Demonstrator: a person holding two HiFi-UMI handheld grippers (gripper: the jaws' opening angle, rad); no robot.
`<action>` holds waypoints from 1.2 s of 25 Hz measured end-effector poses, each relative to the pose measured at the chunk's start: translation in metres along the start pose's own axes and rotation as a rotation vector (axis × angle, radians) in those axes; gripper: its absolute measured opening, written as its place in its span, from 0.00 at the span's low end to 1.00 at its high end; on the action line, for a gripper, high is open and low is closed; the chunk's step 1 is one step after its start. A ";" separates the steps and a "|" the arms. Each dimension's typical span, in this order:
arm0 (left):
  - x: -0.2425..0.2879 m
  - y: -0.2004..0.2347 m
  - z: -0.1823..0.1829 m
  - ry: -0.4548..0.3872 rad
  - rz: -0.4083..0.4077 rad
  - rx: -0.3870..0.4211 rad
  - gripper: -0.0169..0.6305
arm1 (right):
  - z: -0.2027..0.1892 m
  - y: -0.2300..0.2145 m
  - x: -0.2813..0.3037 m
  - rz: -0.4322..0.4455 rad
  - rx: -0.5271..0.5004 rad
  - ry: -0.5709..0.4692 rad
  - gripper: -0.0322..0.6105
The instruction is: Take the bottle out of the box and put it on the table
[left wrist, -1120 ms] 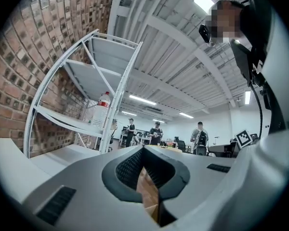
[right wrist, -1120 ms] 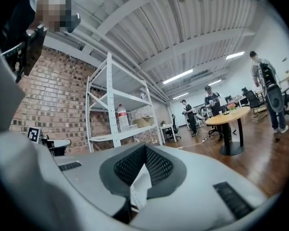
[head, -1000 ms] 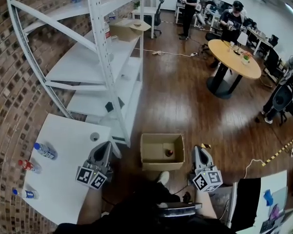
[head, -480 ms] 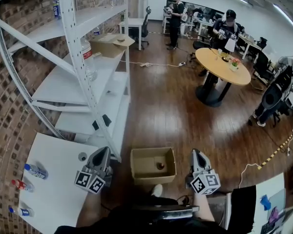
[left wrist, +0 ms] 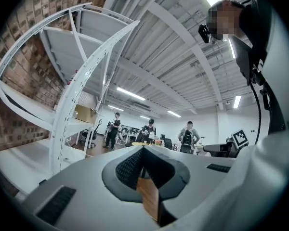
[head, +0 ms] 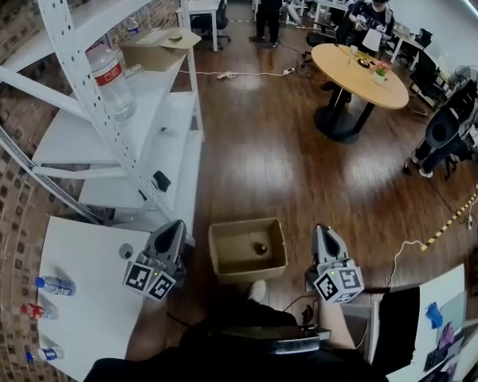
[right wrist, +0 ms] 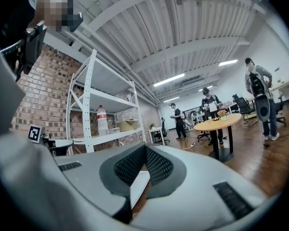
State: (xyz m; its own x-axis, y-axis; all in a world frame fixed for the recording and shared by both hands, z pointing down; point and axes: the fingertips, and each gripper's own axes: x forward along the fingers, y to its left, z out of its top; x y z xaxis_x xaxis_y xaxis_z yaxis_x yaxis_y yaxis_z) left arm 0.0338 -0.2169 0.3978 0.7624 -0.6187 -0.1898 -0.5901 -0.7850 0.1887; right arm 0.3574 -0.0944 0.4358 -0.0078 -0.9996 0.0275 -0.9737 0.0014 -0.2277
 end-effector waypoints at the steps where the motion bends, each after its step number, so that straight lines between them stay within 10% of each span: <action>1: 0.004 0.003 -0.003 0.006 0.002 -0.003 0.03 | -0.002 -0.001 0.005 0.007 -0.007 0.012 0.05; 30: 0.117 0.010 -0.143 0.274 -0.005 -0.022 0.03 | -0.095 -0.057 0.104 0.101 -0.027 0.302 0.05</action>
State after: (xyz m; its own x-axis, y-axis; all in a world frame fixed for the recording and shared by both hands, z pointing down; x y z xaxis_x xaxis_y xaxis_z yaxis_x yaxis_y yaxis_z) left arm 0.1547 -0.2923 0.5153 0.8104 -0.5809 0.0762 -0.5826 -0.7851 0.2102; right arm 0.3906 -0.1961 0.5436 -0.1683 -0.9406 0.2949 -0.9702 0.1051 -0.2185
